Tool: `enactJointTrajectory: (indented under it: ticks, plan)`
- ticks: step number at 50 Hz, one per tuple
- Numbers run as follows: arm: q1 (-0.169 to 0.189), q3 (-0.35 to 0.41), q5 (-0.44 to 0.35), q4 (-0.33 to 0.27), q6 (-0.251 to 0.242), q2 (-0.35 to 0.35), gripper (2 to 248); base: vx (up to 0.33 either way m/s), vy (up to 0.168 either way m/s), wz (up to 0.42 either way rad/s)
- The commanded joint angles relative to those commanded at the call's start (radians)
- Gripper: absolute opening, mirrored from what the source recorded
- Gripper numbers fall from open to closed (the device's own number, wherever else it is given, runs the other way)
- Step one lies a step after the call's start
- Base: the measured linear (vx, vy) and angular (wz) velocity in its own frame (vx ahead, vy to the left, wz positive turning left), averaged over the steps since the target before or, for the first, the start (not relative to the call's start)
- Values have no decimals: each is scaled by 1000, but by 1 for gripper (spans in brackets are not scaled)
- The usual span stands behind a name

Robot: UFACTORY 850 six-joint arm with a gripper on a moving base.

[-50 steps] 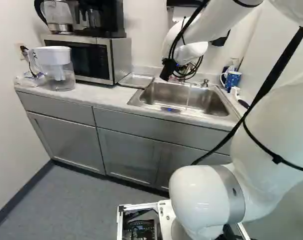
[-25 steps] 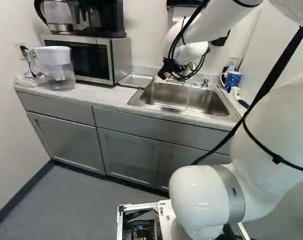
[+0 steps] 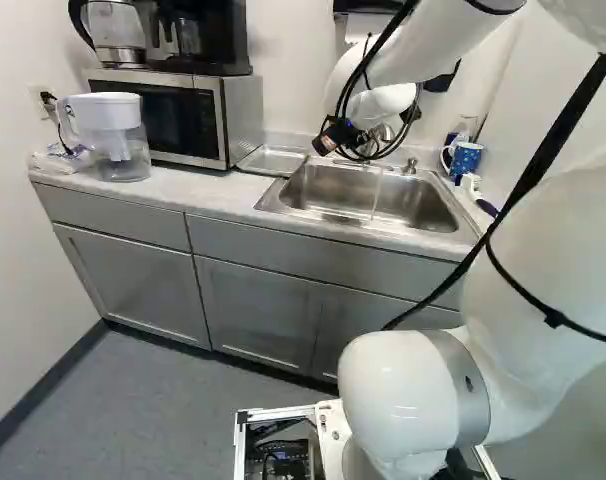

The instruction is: Rinse the cup and place it in the tray

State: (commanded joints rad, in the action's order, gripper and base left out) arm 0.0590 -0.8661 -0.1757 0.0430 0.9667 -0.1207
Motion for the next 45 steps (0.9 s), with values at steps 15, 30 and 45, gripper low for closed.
enactJointTrajectory:
  ticks: [15,30,45]
  plan:
    - [0,0,0,0,159,0,125,0,0,0]
    - [0,0,0,0,315,0,125,0,0,0]
    - [0,0,0,0,473,0,125,0,0,0]
